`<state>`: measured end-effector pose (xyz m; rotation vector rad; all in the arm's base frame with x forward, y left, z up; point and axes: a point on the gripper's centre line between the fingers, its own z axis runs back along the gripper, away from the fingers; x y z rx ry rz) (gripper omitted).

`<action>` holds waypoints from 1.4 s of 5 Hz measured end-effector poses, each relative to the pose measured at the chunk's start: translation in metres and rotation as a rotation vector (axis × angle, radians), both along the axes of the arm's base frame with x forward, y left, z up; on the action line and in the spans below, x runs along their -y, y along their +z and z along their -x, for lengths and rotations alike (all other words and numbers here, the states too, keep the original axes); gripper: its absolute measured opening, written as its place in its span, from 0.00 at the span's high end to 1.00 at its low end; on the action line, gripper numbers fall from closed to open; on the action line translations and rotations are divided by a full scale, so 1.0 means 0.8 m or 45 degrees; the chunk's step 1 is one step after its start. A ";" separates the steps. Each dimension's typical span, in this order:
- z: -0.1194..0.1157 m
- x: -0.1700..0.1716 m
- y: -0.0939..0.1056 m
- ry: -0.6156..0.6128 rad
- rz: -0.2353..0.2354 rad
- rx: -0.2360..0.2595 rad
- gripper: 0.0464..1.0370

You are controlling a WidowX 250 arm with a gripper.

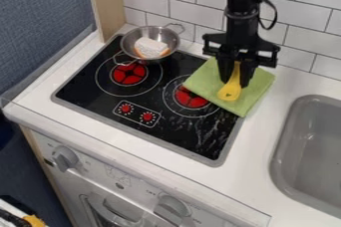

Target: Move the yellow brush on top of the green cloth

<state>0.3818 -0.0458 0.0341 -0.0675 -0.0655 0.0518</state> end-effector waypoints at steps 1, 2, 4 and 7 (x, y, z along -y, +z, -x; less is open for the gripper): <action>-0.003 -0.007 0.002 0.008 -0.032 0.012 0.71; -0.004 -0.025 0.002 0.030 -0.056 0.015 0.66; -0.002 -0.020 0.002 0.002 -0.016 0.001 0.08; 0.013 -0.015 0.066 -0.100 -0.027 0.135 0.04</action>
